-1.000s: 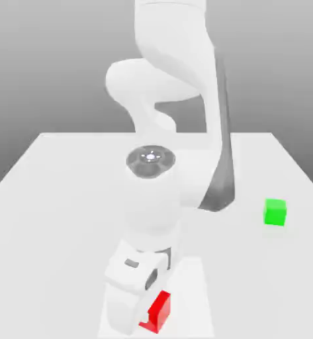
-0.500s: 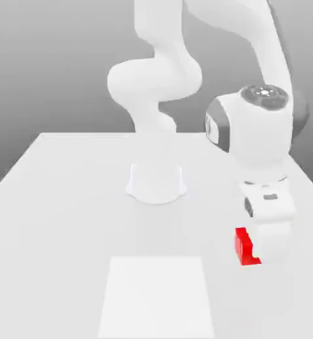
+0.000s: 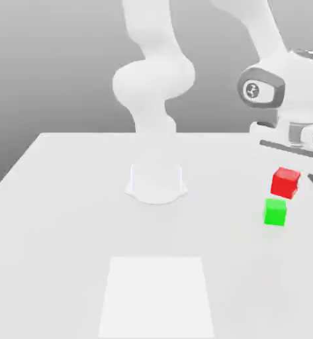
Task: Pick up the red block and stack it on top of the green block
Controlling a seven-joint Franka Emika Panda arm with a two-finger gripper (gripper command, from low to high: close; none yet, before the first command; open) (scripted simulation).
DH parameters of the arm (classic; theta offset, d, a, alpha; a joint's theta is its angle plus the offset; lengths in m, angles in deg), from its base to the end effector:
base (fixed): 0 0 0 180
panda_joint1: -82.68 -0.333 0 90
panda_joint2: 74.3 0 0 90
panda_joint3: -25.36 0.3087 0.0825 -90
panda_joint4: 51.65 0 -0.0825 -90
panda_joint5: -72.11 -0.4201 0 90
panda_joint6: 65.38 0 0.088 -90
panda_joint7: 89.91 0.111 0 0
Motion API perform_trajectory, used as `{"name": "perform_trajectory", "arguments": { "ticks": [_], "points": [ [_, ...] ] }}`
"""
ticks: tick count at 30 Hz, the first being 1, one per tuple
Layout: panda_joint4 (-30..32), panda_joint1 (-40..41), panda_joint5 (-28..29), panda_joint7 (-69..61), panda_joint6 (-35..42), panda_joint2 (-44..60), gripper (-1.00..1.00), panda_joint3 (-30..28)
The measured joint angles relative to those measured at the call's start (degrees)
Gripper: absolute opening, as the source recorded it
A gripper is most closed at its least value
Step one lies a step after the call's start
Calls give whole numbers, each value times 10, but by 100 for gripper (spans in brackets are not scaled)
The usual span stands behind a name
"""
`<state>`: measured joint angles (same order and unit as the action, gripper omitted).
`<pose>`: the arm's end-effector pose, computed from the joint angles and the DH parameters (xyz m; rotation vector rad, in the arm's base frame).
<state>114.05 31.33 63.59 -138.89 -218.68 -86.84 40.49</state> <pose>0.1579 0.3280 0.2015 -1.8522 -2.5256 0.0041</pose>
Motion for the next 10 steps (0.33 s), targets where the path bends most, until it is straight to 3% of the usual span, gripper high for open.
{"name": "perform_trajectory", "arguments": {
  "ticks": [7,8,10],
  "points": [
    [1,18,88,54,-118,119,-100,13],
    [1,17,107,67,-135,137,100,7],
    [1,19,107,67,-135,137,100,7]
  ]
}}
